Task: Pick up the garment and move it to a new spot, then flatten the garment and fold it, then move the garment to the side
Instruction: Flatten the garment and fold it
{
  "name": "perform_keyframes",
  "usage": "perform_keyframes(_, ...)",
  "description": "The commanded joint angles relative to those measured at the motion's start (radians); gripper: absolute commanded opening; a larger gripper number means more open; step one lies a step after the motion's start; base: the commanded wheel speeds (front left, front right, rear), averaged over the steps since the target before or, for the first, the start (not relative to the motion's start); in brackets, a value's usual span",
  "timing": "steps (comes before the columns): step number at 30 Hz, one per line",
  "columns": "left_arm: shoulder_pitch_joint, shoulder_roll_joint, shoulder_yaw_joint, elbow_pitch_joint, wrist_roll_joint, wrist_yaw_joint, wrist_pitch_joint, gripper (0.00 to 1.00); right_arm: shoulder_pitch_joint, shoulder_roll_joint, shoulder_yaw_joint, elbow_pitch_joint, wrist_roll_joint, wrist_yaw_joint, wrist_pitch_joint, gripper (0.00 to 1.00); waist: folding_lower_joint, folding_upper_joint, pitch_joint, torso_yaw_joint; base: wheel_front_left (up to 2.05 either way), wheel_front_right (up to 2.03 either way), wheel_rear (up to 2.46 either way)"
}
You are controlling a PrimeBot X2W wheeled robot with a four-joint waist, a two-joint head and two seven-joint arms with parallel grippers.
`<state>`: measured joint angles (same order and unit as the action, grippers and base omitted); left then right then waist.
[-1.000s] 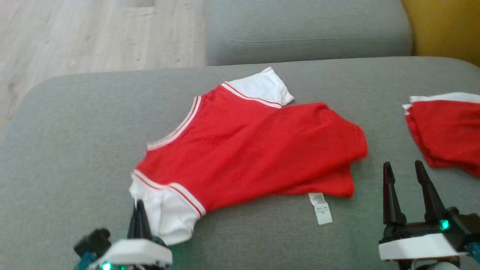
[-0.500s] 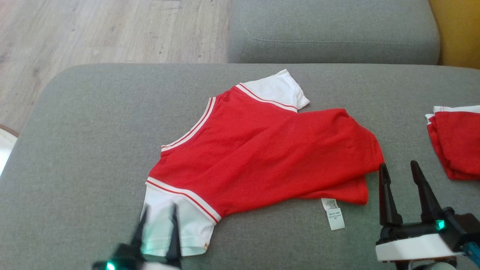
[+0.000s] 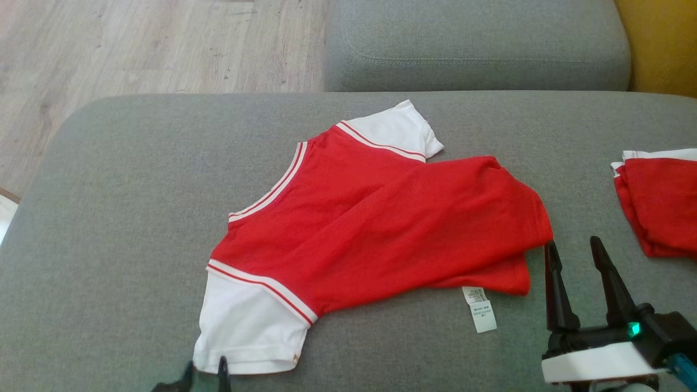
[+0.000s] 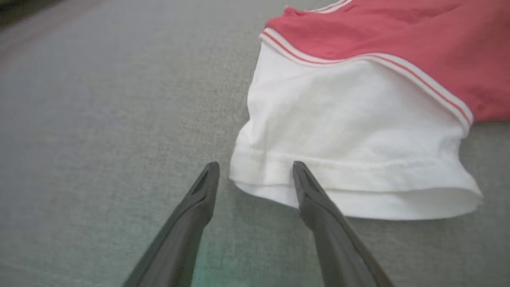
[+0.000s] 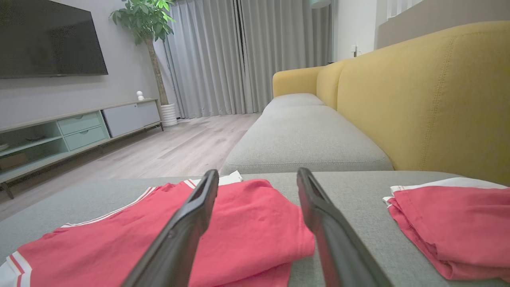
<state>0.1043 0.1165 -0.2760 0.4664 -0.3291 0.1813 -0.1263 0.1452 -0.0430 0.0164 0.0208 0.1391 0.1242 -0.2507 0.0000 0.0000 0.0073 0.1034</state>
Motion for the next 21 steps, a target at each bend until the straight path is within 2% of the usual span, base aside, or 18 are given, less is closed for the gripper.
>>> perform_keyframes(1, -0.030, -0.006, 0.030, -0.015, -0.017, -0.016, 0.004, 0.27, -0.017, -0.007, 0.020, -0.028, -0.009, 0.007, -0.011, 1.00, 0.0000, 0.0000, 0.000, 0.001, 0.00, 0.00, 0.00)
perform_keyframes(2, -0.034, -0.009, 0.027, -0.009, -0.027, -0.029, 0.007, 0.00, -0.015, -0.007, 0.020, -0.026, -0.010, 0.007, -0.011, 1.00, 0.0000, 0.0000, -0.001, 0.003, 0.00, 0.00, 0.00)
perform_keyframes(7, -0.070, -0.006, 0.023, 0.015, -0.046, -0.080, -0.033, 0.00, -0.006, -0.007, 0.035, 0.021, -0.014, 0.007, -0.011, 1.00, 0.0000, 0.0000, -0.004, 0.009, 0.00, 0.00, 0.00)
perform_keyframes(14, -0.108, 0.010, 0.034, -0.007, -0.045, -0.096, -0.090, 0.00, -0.005, -0.007, 0.064, 0.124, -0.032, 0.007, -0.011, 1.00, 0.0000, 0.0000, -0.009, 0.019, 0.00, 0.00, 0.00)
perform_keyframes(21, -0.159, 0.011, 0.031, -0.190, -0.060, -0.126, -0.099, 0.00, -0.022, -0.007, 0.038, 0.292, -0.045, 0.007, -0.011, 1.00, 0.0000, 0.0000, 0.001, 0.038, 0.00, 0.00, 0.00)
